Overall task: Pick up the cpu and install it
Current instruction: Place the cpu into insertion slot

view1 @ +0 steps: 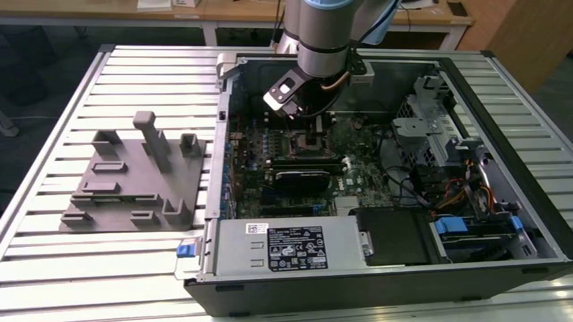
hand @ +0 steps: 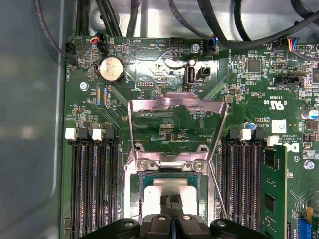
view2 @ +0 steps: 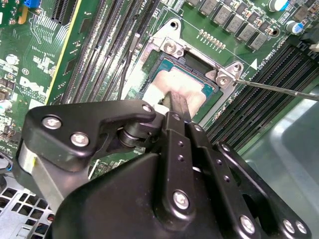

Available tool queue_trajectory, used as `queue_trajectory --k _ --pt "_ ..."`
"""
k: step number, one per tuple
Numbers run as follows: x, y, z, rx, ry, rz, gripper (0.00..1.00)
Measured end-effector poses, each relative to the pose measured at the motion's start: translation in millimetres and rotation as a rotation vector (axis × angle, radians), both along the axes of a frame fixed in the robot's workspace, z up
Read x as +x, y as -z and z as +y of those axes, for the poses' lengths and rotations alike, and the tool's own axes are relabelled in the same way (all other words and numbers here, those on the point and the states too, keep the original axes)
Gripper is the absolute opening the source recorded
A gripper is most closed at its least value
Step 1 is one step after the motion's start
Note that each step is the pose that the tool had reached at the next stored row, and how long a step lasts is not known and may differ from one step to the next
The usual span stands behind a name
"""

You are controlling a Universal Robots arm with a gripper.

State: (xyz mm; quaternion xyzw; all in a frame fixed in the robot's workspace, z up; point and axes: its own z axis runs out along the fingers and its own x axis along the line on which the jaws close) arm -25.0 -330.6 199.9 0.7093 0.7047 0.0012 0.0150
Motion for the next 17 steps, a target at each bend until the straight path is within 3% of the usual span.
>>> queue_trajectory --k 17 --pt "-1.0 1.3 0.0 0.0010 0.000 -0.0008 0.11"
